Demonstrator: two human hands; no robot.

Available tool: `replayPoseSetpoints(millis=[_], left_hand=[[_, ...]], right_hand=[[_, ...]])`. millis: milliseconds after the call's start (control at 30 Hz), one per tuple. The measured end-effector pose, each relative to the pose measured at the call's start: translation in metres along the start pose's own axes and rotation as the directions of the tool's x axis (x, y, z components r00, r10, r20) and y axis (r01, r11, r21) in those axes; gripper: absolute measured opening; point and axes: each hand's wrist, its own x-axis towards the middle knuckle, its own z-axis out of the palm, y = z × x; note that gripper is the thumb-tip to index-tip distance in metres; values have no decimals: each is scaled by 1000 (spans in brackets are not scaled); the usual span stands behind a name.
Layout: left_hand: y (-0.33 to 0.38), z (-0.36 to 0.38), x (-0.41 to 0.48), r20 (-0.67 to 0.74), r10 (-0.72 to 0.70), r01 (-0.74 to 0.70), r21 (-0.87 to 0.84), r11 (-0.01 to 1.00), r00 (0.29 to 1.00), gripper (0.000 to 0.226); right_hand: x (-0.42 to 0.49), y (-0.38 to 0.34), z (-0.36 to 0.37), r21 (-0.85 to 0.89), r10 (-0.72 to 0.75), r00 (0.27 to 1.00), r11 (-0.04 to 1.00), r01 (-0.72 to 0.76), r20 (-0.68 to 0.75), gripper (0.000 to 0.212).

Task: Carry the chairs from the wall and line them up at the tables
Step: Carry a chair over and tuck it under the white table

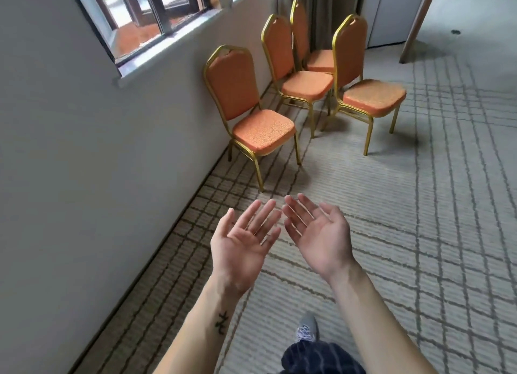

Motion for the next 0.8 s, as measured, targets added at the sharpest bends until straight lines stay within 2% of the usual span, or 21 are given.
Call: replayPoseSetpoints(millis=[200,433,700,800], left_hand=[[57,34,104,-64,93,-96,-32,995,994,58],[127,44,233,-154,135,-141,-29,990,979,56],[256,51,391,-88,111,-115,-36,993,990,57],[313,61,447,-49,91,-92,-21,995,995,58]], right_hand=[[121,-56,64,-74,54,997,996,-50,56,45],[259,-67,117,-98,65,998,993,-65,-3,44],[430,-67,226,-130,66,998,989,-64,10,43],[488,-71,269,-109,23,999,994,-19,36,39]])
